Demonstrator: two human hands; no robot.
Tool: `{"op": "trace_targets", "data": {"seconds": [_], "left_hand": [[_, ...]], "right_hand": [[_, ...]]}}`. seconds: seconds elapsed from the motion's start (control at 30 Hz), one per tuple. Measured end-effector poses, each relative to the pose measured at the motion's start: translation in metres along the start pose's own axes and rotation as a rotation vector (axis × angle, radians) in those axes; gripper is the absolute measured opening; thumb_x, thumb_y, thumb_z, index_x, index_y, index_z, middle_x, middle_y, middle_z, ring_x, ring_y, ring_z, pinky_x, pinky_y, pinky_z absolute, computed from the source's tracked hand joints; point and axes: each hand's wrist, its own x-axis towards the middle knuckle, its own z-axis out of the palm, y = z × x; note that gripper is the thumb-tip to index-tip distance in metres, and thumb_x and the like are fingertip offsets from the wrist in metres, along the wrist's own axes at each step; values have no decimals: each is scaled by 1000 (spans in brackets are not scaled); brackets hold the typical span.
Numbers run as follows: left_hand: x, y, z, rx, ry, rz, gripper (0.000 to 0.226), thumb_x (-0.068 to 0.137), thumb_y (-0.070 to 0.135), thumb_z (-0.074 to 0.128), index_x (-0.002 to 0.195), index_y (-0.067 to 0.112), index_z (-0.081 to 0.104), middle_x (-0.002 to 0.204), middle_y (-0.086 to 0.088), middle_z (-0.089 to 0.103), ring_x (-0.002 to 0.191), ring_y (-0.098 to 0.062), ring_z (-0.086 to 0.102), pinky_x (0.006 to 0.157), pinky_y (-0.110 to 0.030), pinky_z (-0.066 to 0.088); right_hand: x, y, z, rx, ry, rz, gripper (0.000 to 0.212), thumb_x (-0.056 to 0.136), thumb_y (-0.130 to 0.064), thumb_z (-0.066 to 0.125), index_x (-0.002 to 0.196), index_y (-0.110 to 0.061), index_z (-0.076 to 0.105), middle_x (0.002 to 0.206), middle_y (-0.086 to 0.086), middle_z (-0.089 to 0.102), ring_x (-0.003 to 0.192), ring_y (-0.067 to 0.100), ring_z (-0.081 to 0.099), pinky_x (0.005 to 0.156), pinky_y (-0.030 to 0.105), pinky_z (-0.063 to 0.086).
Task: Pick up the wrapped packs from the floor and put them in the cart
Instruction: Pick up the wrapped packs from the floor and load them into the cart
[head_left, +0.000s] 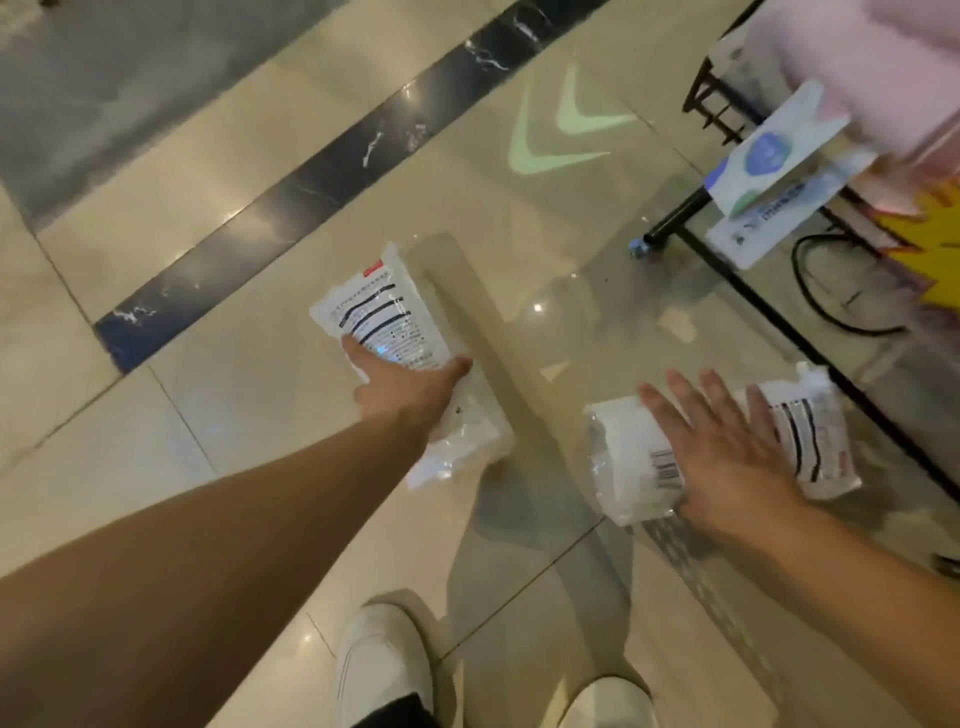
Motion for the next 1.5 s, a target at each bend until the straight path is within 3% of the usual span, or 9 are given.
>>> {"op": "trace_targets", "data": {"seconds": [0.3, 0.43, 0.57, 0.77, 0.9, 1.07, 1.2, 1.33, 1.5], "left_hand": [[-58, -16, -96, 134, -90, 251, 132, 65, 52, 95, 162, 39, 6, 146, -11, 52, 129, -38, 57, 100, -53, 57], [-146, 7, -177, 13, -270, 314, 121, 64, 50, 96, 155, 43, 17, 140, 6, 53, 124, -26, 61, 87, -43, 63], [-270, 45, -275, -23, -396, 354, 123, 59, 55, 98, 154, 49, 19, 140, 13, 55, 123, -20, 65, 89, -54, 64], [-459, 119, -412, 5, -625, 551, 110, 71, 34, 98, 154, 49, 26, 147, 12, 55, 131, -17, 63, 98, -50, 61], [-547, 165, -453, 94, -793, 721, 116, 73, 32, 96, 156, 53, 18, 149, 13, 50, 132, -15, 61, 95, -46, 63], [-631, 186, -464, 194, -1037, 876, 113, 71, 24, 94, 157, 46, 25, 143, 21, 56, 126, -3, 64, 86, -26, 63], [-700, 174, -445, 260, -1209, 931, 97, 71, -1, 87, 137, 50, 38, 115, 41, 66, 100, 25, 63, 73, -2, 53], [-759, 138, -420, 380, -1406, 920, 106, 71, -4, 86, 150, 45, 35, 119, 37, 68, 102, 20, 66, 73, -8, 57], [-829, 81, -391, 518, -1578, 953, 122, 61, 14, 101, 154, 49, 31, 134, 23, 64, 106, 11, 69, 78, -21, 62]], "right_hand": [[-74, -13, -61, 268, 26, 53, 117, 53, -53, 84, 153, -32, 28, 147, 0, 48, 130, 30, 45, 104, 48, 45], [-158, -23, -131, 869, -13, 292, 125, 42, -47, 98, 149, -26, 36, 137, 3, 54, 123, 32, 56, 100, 48, 51], [-277, -26, -251, 1446, -46, 422, 82, 60, -17, 100, 129, -27, 56, 109, -9, 67, 99, 20, 68, 85, 41, 55], [-483, -20, -450, 1869, 61, 309, 83, 62, -23, 96, 134, -30, 56, 99, -24, 69, 89, 10, 71, 79, 30, 52], [-583, -8, -501, 1985, 169, 310, 59, 68, -14, 85, 121, -28, 63, 106, -5, 79, 74, 4, 78, 55, 21, 59], [-697, -7, -499, 2015, 399, 481, 109, 35, -59, 101, 134, -40, 56, 120, -10, 77, 109, 17, 74, 95, 49, 58], [-798, -21, -474, 2051, 645, 645, 98, 45, -53, 101, 131, -41, 57, 111, -13, 79, 100, 14, 76, 77, 42, 63], [-896, -49, -445, 2144, 876, 787, 86, 56, -38, 95, 134, -32, 60, 114, -2, 80, 102, 21, 78, 90, 43, 61], [-973, -72, -383, 2183, 1103, 1065, 127, 42, -60, 100, 152, -32, 43, 127, -3, 75, 117, 25, 71, 109, 55, 49]]}}
